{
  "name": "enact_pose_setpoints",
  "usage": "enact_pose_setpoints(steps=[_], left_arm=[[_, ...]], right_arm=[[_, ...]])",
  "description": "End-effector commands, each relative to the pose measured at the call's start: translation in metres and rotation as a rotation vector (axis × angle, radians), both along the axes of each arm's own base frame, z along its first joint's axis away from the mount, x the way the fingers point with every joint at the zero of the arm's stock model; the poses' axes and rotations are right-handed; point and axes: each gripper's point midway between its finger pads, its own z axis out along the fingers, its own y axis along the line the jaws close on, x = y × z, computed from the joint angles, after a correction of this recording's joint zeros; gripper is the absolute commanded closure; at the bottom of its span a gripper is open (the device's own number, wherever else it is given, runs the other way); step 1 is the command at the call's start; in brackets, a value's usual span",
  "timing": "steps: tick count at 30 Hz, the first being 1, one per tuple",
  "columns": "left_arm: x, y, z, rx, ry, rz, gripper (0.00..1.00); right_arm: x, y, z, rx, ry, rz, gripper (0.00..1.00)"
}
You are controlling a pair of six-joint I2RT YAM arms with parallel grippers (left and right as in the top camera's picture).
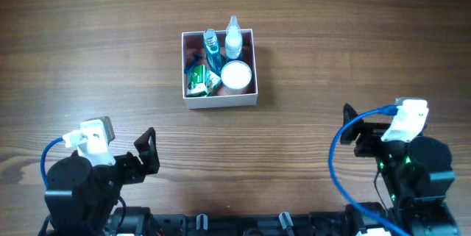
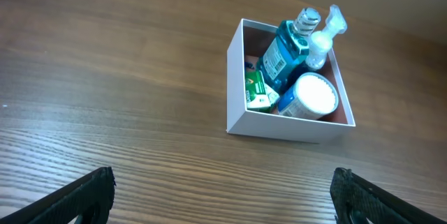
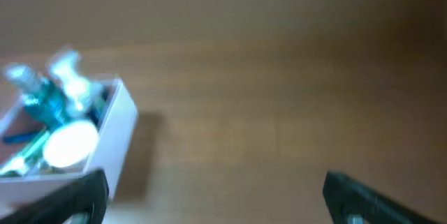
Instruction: Pack container
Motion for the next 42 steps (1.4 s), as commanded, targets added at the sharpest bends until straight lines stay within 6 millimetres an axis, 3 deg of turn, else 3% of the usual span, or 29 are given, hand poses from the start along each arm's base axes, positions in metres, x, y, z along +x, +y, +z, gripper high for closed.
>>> enact_pose_setpoints(steps=[1,10,17,23,28,42], left_arm=[[0.0,-0.001,-0.001,0.016,-0.002,-0.018,0.0],[0.0,-0.001,-0.001,0.016,-0.002,-0.018,0.0],[0.0,-0.001,-0.001,0.016,-0.002,-0.018,0.0],[0.0,-0.001,-0.001,0.016,-0.002,-0.018,0.0],[0.0,-0.001,-0.001,0.016,-0.002,-0.018,0.0],[0.0,-0.001,-0.001,0.016,-0.002,-0.018,0.0]], right_arm=[[0.001,0.024,-0.008,-0.132,-0.138,0.191,0.0],[0.008,0.027,-0.001,-0.15,-0.512,0.177,0.0],[0.006,0.02,-0.018,-0.156,-0.628,0.128,0.0],[0.012,0.01,-0.041,-0.186,-0.548,0.073,0.0],[0.016,0.01,-0.083,-0.187,-0.377,0.092,0.0],[0.016,0.011,-0.085,-0.188,-0.368,0.095,0.0]])
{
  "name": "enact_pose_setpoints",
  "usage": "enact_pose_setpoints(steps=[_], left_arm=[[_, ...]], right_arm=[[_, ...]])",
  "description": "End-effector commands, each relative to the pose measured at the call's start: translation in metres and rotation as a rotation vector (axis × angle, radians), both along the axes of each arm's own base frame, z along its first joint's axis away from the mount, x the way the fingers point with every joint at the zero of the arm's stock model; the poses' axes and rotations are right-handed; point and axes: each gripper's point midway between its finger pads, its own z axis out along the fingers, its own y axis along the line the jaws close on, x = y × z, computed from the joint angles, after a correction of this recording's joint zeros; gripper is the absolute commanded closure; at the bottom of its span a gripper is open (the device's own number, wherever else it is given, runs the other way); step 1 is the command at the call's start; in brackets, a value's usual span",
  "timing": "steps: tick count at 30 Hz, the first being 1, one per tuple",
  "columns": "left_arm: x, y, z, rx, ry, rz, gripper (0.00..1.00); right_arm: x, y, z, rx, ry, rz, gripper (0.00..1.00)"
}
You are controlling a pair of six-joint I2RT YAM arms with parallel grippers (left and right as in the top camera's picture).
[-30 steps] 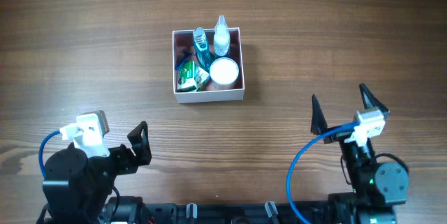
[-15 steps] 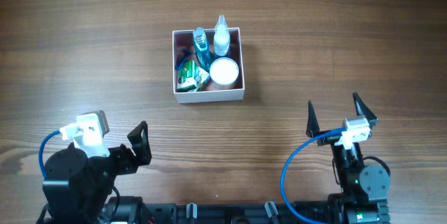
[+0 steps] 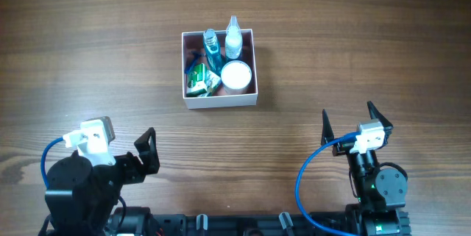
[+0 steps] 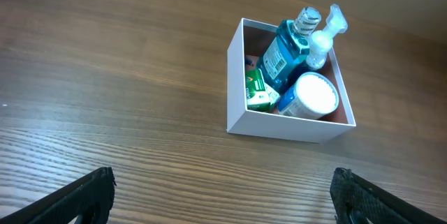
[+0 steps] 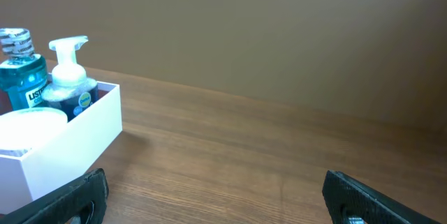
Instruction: Pack container
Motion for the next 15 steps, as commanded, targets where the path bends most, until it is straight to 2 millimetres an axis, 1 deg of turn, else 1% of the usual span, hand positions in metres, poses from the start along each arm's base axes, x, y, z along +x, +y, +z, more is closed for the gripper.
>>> enact_pose_setpoints(steps=[1,15], left_arm=[[0.0,-0.0013,-0.0008,0.016,-0.003,-0.018,0.0],[-0.0001,-0.0006,-0.0011,0.022,-0.002,-0.018,0.0]], right_arm=[[0.0004,-0.0018,-0.0004,-0.011,-0.001,-0.012,0.0],[0.0004,-0.0018,-0.0002,-0.012,-0.001,-0.012,0.0]])
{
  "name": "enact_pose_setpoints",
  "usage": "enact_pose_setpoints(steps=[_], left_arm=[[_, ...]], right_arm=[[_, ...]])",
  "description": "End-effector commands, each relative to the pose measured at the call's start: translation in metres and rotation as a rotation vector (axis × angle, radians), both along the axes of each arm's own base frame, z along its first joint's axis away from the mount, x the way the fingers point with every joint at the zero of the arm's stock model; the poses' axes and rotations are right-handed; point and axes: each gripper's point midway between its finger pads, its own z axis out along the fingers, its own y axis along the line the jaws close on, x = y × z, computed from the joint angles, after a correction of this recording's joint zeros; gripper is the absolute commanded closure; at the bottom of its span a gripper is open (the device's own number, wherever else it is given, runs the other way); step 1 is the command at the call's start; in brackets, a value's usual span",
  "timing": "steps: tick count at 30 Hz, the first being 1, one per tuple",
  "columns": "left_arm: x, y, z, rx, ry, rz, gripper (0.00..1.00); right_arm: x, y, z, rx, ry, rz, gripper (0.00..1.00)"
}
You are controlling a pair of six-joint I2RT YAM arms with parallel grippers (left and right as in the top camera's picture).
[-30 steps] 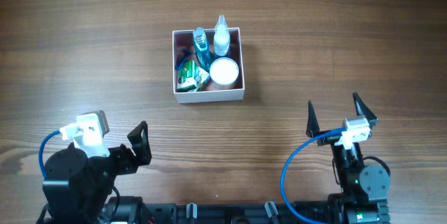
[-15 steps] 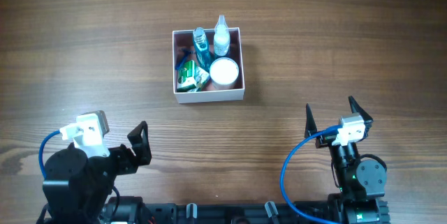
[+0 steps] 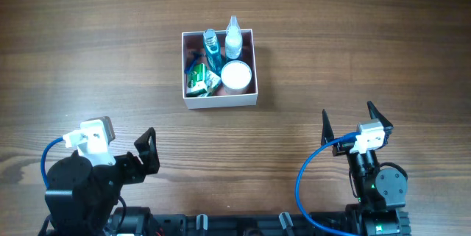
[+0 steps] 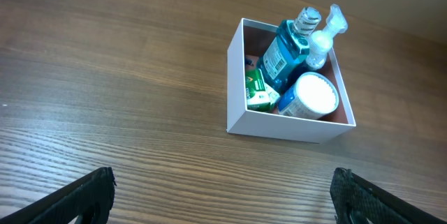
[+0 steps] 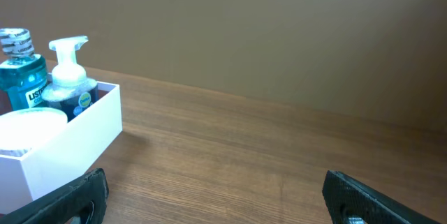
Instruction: Pack container
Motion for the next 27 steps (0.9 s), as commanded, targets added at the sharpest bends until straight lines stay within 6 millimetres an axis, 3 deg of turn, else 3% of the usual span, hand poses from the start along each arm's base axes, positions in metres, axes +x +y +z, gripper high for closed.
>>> enact_pose_setpoints(steps=[1,7,12,19,27], left_arm=[[-0.001,0.002,-0.002,0.039,0.003,-0.007,0.0],[-0.006,0.012,-0.016,0.062,0.005,0.04,0.0],[-0.006,0.018,-0.057,0.068,-0.037,0.071,0.0],[0.027,0.022,-0.07,0.084,-0.246,0.094,0.0],[0.057,0.021,-0.065,0.118,-0.497,0.085,0.0]], right_arm=[[0.0,-0.002,0.0,-0.012,-0.001,-0.012,0.0],[0.0,-0.002,0.0,-0.012,-0.001,-0.012,0.0],[0.0,-0.002,0.0,-0.012,-0.001,-0.012,0.0],[0.0,-0.002,0.0,-0.012,-0.001,-0.012,0.0],[0.0,-0.002,0.0,-0.012,-0.001,-0.012,0.0]])
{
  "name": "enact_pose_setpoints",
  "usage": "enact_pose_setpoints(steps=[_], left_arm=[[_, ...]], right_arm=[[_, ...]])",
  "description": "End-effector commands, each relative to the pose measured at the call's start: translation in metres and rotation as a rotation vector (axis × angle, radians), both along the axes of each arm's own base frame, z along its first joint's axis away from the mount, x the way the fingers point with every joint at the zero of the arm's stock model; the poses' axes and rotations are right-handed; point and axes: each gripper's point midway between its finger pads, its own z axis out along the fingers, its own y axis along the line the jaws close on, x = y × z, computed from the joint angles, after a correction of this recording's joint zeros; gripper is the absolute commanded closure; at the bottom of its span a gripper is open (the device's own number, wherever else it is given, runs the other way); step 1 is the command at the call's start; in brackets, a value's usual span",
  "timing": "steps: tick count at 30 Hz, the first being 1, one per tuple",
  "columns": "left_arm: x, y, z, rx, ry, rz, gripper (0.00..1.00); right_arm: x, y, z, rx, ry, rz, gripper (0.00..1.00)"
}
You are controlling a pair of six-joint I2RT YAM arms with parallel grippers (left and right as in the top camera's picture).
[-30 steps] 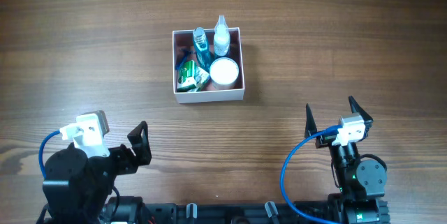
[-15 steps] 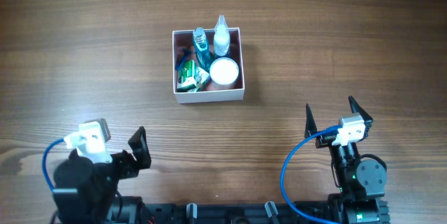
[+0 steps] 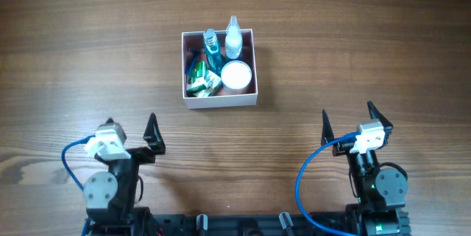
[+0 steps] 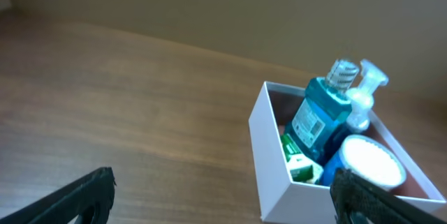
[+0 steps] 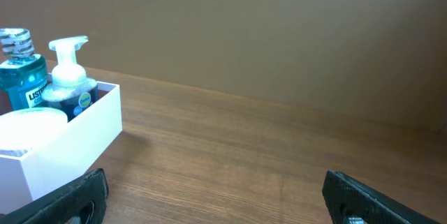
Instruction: Pack container
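A white box (image 3: 220,100) stands upright on the wooden table, far from both arms. Packed inside are a blue mouthwash bottle (image 3: 211,45), a white pump bottle (image 3: 233,39), a white-lidded jar (image 3: 236,75) and a green carton (image 3: 199,81). In the left wrist view the box (image 4: 271,155) sits ahead and to the right, with the mouthwash bottle (image 4: 320,117) standing in it. My left gripper (image 4: 222,197) is open and empty, well short of the box. Just as empty and open is my right gripper (image 5: 213,197), with the box (image 5: 77,135) off to its left.
Bare wooden table (image 3: 353,37) surrounds the box on every side. Both arm bases, left (image 3: 103,190) and right (image 3: 379,184), sit at the near edge, each with a blue cable looping beside it.
My left arm has shifted right along the near edge, and its camera now looks at the box from lower and more level. Right arm and box are unchanged.
At first my right arm was at the far right edge with its view blurred, the left arm folded at the near left. Then the right arm stood further left, jaws open, and has stayed. Now the left arm stands likewise. The box's contents never changed.
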Motion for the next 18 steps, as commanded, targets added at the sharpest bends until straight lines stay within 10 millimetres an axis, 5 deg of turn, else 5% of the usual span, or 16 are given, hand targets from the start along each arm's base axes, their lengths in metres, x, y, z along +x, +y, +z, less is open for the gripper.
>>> enact_pose_setpoints(steps=[1,8,18], left_arm=[[0.008,0.002,-0.004,0.045,-0.076,0.005,0.0],[0.016,-0.009,-0.03,0.033,-0.078,-0.054,0.0],[0.016,-0.02,-0.025,0.018,-0.103,-0.119,0.0]], right_arm=[[0.0,-0.002,0.0,-0.012,-0.001,-0.012,0.0],[0.0,-0.002,0.0,-0.012,-0.001,-0.012,0.0],[0.0,-0.002,0.0,-0.011,-0.001,-0.012,0.0]])
